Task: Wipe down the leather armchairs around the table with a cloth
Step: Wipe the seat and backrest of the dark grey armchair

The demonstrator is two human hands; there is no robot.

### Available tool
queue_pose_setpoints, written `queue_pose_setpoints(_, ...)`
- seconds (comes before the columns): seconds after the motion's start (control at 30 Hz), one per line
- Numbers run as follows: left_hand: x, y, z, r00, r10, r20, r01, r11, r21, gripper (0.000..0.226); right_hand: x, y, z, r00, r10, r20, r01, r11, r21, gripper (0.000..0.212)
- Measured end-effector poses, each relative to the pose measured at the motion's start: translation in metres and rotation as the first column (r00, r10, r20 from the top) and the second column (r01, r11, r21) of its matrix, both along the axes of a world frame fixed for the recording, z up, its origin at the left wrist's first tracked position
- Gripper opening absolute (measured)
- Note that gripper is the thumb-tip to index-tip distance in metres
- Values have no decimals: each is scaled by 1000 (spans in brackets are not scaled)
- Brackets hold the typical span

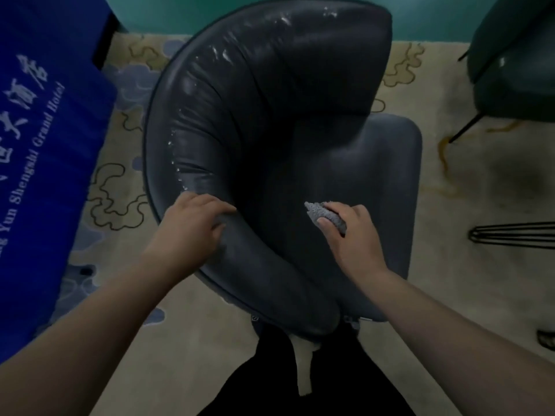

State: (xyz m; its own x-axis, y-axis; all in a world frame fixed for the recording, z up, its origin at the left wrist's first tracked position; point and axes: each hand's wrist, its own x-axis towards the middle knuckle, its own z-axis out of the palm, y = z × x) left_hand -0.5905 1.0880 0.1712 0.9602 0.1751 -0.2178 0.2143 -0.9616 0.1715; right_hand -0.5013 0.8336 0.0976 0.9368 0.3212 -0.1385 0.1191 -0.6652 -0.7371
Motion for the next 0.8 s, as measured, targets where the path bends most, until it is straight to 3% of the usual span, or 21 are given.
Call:
queue_pose_setpoints(0.23, -24, 28, 14, 995, 9, -97, -9, 1000, -5, 37, -20, 15, 17, 1000, 0, -6, 0, 1000, 6, 36)
queue_pose_setpoints(0.5, -36, 76, 9, 998, 49, -44, -52, 997, -54, 30, -35, 65, 21, 1000, 4, 21, -4, 999, 36, 35)
queue_pose_setpoints(0.8, -21, 143, -23, 953, -304, -18, 296, 939, -177, 28, -69, 153, 15, 975, -214, -55, 216, 976, 31, 37)
